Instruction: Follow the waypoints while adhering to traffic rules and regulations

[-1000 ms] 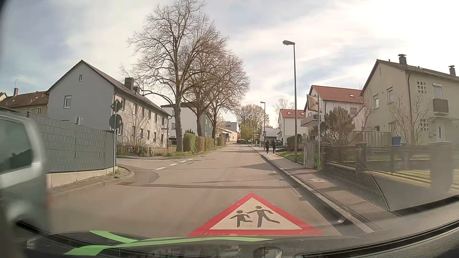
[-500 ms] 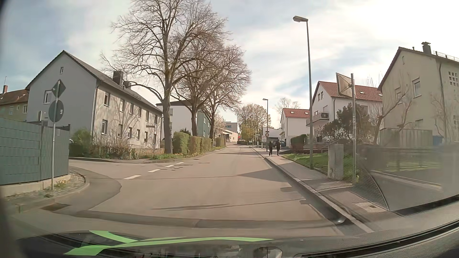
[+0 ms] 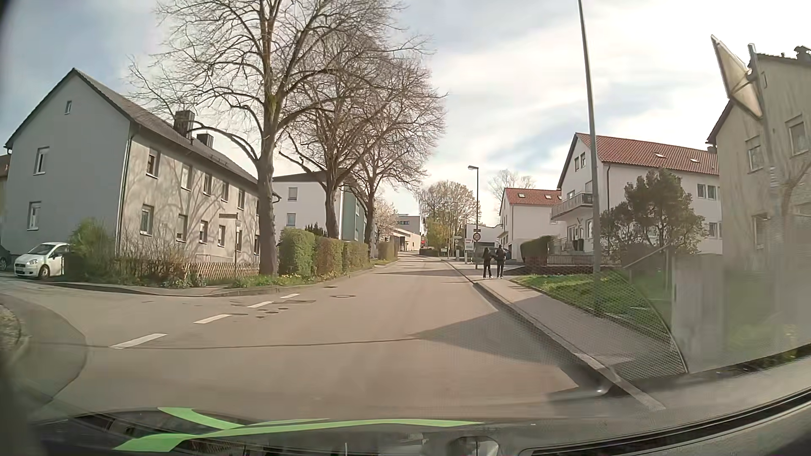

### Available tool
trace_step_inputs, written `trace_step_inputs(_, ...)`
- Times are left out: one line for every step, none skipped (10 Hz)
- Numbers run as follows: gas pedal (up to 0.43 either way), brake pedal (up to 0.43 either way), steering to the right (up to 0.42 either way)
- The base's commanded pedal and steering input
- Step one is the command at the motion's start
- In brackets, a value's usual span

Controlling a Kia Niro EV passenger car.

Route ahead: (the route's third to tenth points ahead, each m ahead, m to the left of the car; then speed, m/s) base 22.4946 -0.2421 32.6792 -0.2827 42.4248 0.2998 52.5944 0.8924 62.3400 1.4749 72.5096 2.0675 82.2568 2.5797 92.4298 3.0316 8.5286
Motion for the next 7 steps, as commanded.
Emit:
trace_step_inputs(0.110, 0.000, -0.002)
trace_step_inputs(0.110, 0.000, -0.001)
trace_step_inputs(0.110, 0.000, -0.001)
trace_step_inputs(0.110, 0.000, -0.001)
trace_step_inputs(0.118, 0.000, -0.001)
trace_step_inputs(0.118, 0.000, -0.001)
trace_step_inputs(0.118, 0.000, -0.001)
